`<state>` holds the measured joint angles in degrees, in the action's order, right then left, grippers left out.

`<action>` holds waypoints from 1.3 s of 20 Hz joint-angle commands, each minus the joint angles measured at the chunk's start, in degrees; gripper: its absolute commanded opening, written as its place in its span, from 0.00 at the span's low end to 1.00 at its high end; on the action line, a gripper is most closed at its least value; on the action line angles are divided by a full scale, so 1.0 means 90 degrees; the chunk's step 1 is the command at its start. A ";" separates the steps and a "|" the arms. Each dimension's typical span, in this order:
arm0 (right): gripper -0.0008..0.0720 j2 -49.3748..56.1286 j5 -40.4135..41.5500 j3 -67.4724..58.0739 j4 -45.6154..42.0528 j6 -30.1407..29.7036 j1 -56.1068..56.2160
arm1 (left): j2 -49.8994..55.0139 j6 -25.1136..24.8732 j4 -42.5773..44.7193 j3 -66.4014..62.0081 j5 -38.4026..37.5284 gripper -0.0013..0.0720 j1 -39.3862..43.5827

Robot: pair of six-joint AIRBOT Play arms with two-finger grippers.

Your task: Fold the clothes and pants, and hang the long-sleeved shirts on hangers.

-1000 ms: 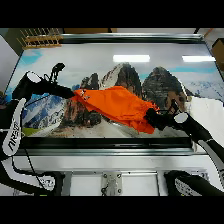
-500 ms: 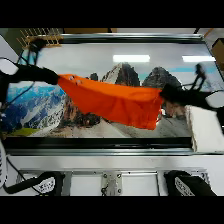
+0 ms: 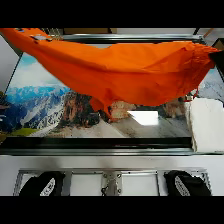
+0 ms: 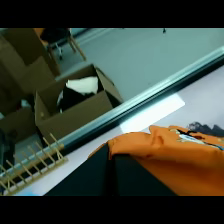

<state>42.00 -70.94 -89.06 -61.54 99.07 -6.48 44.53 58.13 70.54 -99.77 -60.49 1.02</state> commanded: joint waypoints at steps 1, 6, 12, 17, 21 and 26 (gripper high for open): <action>0.02 -0.0568 -0.0661 -0.0177 -0.0024 0.0551 -0.0010 | -0.0845 0.0418 0.0046 -0.0095 0.0080 0.02 0.0231; 0.02 -0.1013 -0.0721 -0.0177 -0.0019 0.1724 -0.0007 | -0.0886 0.0945 0.0039 -0.0097 0.0498 0.02 0.0231; 0.02 0.0369 -0.1800 0.0277 -0.0024 0.1923 0.0024 | 0.1486 0.1100 0.0039 -0.0102 0.0755 0.02 0.0231; 0.02 0.2744 -0.0852 0.0602 -0.0291 0.0707 0.0012 | 0.4534 0.1214 -0.0168 -0.1372 0.0367 0.02 0.0389; 0.02 0.3934 0.0189 0.0600 -0.0316 0.0457 0.0015 | 0.5761 0.1207 -0.0153 -0.1989 0.0682 0.02 0.0665; 0.02 0.4085 0.0539 0.0602 -0.1183 0.0262 0.0002 | 0.5690 0.1217 -0.0102 -0.1241 0.0296 0.02 0.0590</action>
<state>77.19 -68.88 -83.70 -67.37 103.72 -6.44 94.78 69.01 69.45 -113.25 -54.92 6.59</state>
